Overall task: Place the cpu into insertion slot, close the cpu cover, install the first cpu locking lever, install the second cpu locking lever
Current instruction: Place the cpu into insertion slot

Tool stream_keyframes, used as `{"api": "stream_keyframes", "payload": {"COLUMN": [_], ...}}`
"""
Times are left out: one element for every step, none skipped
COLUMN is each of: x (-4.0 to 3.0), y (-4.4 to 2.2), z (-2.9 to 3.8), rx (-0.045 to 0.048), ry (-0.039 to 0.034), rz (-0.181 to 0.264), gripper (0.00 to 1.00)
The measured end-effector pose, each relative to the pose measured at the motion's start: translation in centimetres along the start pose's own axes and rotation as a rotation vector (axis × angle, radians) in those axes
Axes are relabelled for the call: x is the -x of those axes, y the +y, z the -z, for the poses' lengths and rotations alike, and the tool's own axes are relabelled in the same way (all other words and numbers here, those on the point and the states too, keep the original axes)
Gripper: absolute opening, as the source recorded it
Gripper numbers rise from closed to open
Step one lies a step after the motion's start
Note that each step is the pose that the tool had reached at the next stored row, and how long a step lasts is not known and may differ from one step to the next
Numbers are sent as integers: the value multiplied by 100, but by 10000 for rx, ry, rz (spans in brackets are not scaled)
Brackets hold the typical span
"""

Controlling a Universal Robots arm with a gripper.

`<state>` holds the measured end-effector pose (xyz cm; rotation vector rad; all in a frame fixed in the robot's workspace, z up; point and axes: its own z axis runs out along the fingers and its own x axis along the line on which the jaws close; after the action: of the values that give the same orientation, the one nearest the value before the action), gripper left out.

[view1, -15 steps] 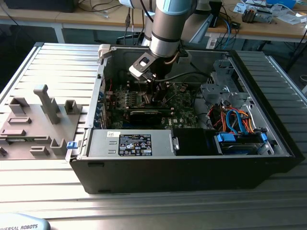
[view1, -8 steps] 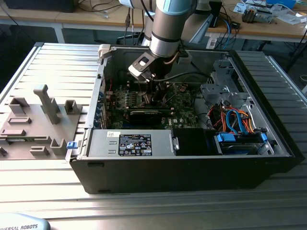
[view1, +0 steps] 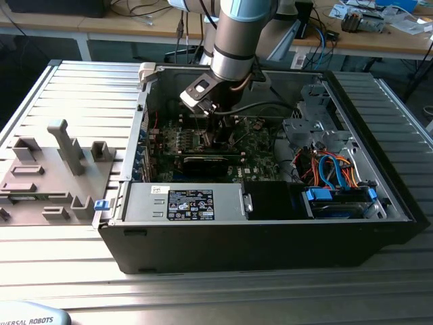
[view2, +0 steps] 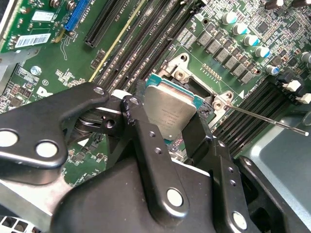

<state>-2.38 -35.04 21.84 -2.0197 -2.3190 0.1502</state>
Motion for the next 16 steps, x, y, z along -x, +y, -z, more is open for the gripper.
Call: {"api": "stream_keyframes", "payload": {"x": [0,0,0,0,0,0,0,0,0,0,0,0,0,-1,-1,-1], "y": [0,0,0,0,0,0,0,0,0,0,0,0,0,0,0,0], "z": [0,0,0,0,0,0,0,0,0,-1,-1,0,0,0,0,-1], "rx": [-4,-4,-4,-4,-4,-3,-4,-4,-4,-4,-4,-5,-5,-6,-7,-8], "ry": [25,25,24,25,25,25,27,28,29,33,35,37,39,42,43,46], "rz": [-211,-211,-211,-212,-213,-216,-225,-237,-250,-269,-289,-308,-333,-360,-376,-409], "gripper": [55,55,55,55,55,55,55,55,55,55,55,55,55,55,55,55]}}
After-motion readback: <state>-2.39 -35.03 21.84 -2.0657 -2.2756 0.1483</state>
